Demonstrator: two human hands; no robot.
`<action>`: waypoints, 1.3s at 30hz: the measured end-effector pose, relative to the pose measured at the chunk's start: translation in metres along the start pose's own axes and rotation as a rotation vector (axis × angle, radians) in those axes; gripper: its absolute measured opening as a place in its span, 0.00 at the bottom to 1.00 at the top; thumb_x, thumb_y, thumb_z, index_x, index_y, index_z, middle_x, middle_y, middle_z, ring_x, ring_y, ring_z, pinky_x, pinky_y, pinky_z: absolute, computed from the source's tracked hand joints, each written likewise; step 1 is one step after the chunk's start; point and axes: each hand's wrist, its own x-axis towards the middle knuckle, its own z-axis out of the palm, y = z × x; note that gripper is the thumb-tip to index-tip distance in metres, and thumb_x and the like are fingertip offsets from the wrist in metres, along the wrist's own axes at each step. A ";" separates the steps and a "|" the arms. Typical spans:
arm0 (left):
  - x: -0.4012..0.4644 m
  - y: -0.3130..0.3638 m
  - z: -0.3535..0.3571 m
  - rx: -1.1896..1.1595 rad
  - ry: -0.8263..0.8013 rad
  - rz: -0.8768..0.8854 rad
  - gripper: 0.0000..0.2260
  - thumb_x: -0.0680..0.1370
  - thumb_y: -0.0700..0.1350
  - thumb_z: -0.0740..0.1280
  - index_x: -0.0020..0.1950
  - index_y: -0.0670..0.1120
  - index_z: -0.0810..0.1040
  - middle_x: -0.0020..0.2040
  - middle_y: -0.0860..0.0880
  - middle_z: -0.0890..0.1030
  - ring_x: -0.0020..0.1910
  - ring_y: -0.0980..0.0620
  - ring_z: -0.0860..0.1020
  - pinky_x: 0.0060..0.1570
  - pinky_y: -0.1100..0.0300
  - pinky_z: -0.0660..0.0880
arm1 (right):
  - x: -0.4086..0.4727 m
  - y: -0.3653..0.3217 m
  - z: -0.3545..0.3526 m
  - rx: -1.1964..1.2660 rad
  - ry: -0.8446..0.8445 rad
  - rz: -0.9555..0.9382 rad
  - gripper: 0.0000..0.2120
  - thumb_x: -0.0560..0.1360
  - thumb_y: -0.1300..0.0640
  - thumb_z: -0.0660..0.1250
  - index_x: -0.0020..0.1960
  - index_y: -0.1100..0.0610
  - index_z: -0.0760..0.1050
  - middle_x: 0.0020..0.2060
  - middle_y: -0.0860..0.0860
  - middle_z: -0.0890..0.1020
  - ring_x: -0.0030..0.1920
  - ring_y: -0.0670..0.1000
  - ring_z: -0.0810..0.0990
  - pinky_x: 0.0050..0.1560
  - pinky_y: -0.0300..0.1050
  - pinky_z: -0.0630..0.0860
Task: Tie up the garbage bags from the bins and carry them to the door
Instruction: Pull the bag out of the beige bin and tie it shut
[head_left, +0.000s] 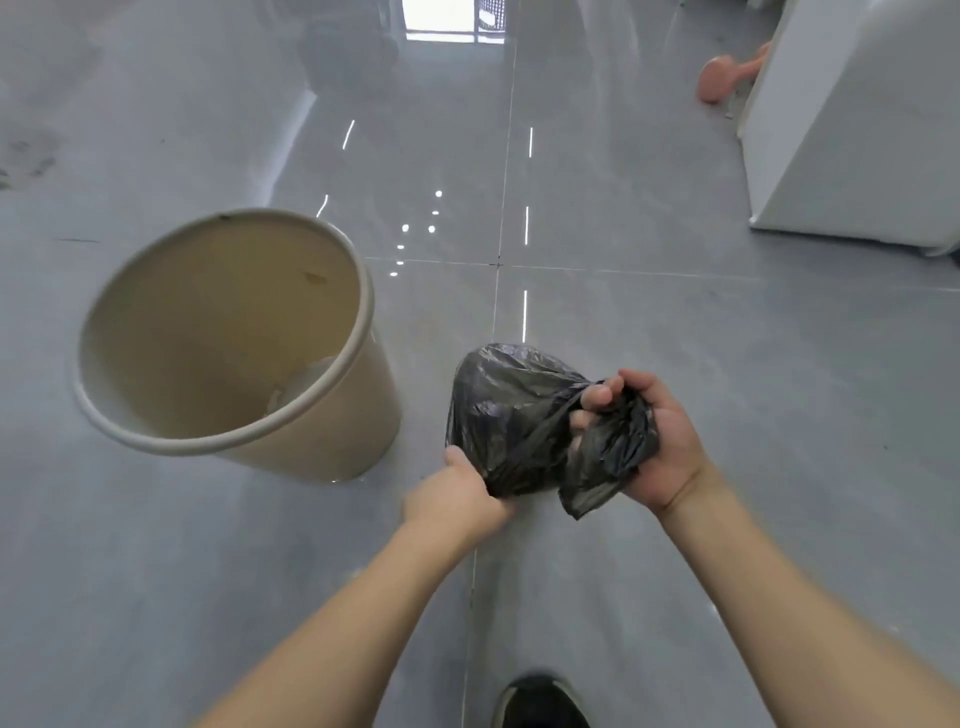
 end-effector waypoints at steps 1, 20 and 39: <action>0.005 -0.003 0.005 0.065 -0.077 -0.035 0.22 0.74 0.55 0.60 0.61 0.41 0.64 0.54 0.44 0.78 0.52 0.41 0.77 0.50 0.51 0.75 | 0.003 0.005 -0.003 -0.004 0.000 0.017 0.05 0.64 0.53 0.73 0.32 0.54 0.79 0.33 0.49 0.81 0.35 0.52 0.77 0.41 0.45 0.76; -0.019 -0.027 0.015 0.477 0.129 0.445 0.07 0.79 0.47 0.58 0.42 0.47 0.66 0.46 0.43 0.81 0.44 0.39 0.79 0.34 0.55 0.65 | 0.084 0.028 0.003 0.184 0.053 -0.019 0.12 0.67 0.63 0.57 0.47 0.56 0.76 0.41 0.50 0.78 0.24 0.46 0.64 0.23 0.37 0.58; -0.058 -0.054 -0.117 0.471 0.437 0.625 0.06 0.78 0.43 0.56 0.43 0.50 0.61 0.41 0.54 0.64 0.39 0.51 0.65 0.37 0.58 0.62 | 0.071 0.065 0.013 -1.318 0.096 0.382 0.06 0.61 0.53 0.62 0.26 0.50 0.69 0.27 0.51 0.71 0.26 0.48 0.68 0.31 0.43 0.64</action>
